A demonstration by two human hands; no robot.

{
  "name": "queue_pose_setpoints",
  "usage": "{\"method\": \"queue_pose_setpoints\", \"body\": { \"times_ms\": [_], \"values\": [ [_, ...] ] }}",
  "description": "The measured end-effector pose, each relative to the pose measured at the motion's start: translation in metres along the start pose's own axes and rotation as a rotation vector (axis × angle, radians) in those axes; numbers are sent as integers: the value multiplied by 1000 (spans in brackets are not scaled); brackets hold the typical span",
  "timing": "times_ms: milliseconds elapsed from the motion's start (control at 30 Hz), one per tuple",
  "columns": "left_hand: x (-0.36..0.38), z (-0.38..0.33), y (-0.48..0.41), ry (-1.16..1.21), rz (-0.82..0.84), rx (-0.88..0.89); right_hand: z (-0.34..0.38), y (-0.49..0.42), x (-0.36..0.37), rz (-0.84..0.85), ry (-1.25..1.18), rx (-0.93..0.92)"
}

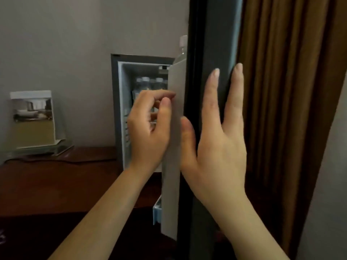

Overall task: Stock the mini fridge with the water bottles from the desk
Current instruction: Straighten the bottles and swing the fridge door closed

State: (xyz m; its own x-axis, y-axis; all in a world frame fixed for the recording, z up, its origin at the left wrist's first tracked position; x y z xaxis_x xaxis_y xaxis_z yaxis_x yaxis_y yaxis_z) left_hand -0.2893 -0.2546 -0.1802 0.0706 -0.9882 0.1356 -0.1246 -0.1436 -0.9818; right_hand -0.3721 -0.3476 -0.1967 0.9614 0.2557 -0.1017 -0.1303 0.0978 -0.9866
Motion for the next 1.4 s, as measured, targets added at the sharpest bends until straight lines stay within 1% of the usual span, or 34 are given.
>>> {"method": "queue_pose_setpoints", "body": {
  "times_ms": [100,167,267,367,433,500,600,733,833,900,1067,1200,1400],
  "values": [
    [-22,22,2,-17,15,-72,16,-7,41,114,-219,-64],
    [-37,43,3,21,1,-202,28,-9,71,141,-267,-99],
    [-58,80,7,83,-24,-385,44,-12,115,197,-259,-112],
    [-70,125,12,62,53,-529,50,-15,157,285,-246,-129],
    [-76,151,14,8,94,-618,52,-18,183,345,-215,-161],
    [-79,170,14,-16,118,-677,52,-20,207,432,-178,-177],
    [-77,191,12,8,127,-720,46,-23,241,579,-118,-195],
    [-73,227,12,30,144,-782,34,-26,280,696,-22,-220],
    [-71,256,13,-25,163,-830,24,-27,307,760,40,-230],
    [-70,268,12,-45,170,-844,18,-27,319,769,89,-249],
    [-68,290,12,-100,193,-814,10,-27,335,745,145,-279],
    [-64,306,14,-95,182,-812,5,-30,347,740,128,-262],
    [-57,303,16,-101,142,-799,2,-30,352,715,73,-264]
  ]
}}
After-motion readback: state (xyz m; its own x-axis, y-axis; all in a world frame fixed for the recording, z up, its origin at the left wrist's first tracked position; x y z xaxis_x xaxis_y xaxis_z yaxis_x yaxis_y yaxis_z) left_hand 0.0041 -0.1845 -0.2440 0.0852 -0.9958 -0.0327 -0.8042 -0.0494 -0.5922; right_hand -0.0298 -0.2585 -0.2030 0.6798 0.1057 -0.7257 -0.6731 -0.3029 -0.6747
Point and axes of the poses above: each hand's wrist, its own y-axis away from the middle knuckle, its own x-axis out of the palm, z = x × y, the point moved 6 cm from there along -y, towards the middle knuckle, and after that the axes turned 2 degrees about x, right-handed, at the moved point
